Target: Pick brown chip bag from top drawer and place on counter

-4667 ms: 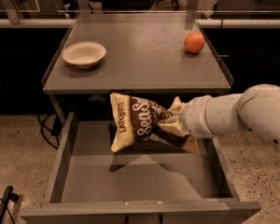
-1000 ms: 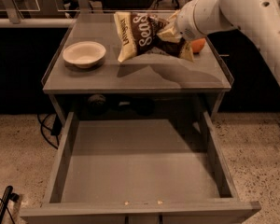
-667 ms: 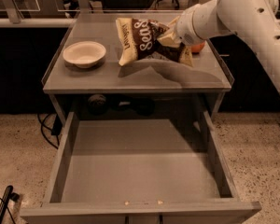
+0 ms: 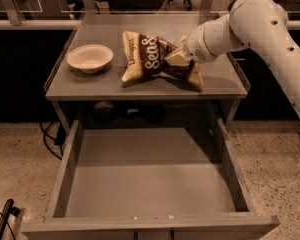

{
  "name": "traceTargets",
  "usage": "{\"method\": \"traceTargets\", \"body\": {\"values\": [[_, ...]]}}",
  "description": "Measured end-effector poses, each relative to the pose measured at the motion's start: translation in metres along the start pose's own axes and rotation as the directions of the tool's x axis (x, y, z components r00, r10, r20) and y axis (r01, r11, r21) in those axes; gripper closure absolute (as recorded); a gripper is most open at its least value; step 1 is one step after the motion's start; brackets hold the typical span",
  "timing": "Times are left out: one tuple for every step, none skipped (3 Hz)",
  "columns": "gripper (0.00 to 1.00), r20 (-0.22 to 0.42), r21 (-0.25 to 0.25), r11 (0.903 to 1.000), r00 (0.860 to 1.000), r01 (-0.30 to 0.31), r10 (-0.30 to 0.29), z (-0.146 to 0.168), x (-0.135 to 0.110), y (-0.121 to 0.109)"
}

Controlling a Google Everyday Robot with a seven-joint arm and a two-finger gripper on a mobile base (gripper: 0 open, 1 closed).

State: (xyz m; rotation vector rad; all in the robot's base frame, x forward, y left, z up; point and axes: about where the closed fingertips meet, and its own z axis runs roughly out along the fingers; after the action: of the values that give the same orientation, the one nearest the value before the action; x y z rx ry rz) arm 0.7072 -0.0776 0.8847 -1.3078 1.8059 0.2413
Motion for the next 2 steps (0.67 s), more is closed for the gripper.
{"method": "traceTargets", "body": {"values": [[1.0,-0.008,-0.052,0.9982,1.0,-0.029,0.028,0.0069,0.0087,0.0114],[0.84,-0.008,-0.052,0.9982,1.0,-0.029,0.028,0.0063,0.0079,0.0111]]}}
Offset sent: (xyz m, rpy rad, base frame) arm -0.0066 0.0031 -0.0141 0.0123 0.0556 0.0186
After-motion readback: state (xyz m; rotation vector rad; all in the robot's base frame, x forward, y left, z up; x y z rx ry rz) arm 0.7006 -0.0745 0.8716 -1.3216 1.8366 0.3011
